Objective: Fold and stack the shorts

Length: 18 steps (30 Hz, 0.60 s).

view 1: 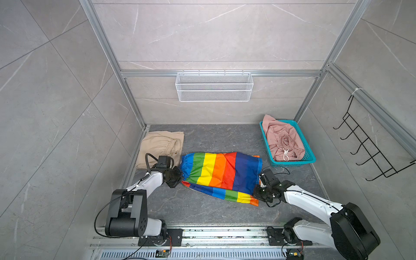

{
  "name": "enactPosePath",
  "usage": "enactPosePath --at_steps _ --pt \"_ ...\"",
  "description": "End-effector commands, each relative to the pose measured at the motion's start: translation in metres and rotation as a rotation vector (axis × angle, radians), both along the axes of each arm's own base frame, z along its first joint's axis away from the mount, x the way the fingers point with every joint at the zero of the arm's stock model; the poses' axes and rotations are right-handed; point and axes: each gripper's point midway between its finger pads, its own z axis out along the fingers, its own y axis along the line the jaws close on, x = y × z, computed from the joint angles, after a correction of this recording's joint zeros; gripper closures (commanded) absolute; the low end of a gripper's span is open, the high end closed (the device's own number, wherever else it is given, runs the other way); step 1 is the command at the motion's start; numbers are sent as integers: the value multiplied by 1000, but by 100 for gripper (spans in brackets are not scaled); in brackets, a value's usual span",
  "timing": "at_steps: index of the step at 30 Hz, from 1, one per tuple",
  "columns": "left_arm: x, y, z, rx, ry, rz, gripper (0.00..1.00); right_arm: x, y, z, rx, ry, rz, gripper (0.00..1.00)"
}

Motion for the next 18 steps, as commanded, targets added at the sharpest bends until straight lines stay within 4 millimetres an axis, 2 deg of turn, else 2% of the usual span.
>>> enactPosePath --at_steps 1,3,6,10,13,15,18 --pt "15 12 14 84 -45 -18 78 -2 -6 15 -21 -23 -3 52" --pt "18 15 23 108 -52 -36 69 0 -6 36 -15 -65 9 40" --pt "23 20 41 151 -74 -49 63 5 -3 67 8 -119 22 27" --pt "27 33 71 238 -137 -41 57 14 13 96 95 -166 37 15" --pt "30 35 92 250 -184 -39 46 19 34 99 195 -159 56 9" --pt "32 24 101 187 -204 -56 23 19 48 90 238 -132 63 7" --pt "31 6 110 74 -212 -48 6 12 67 70 262 -84 88 5"
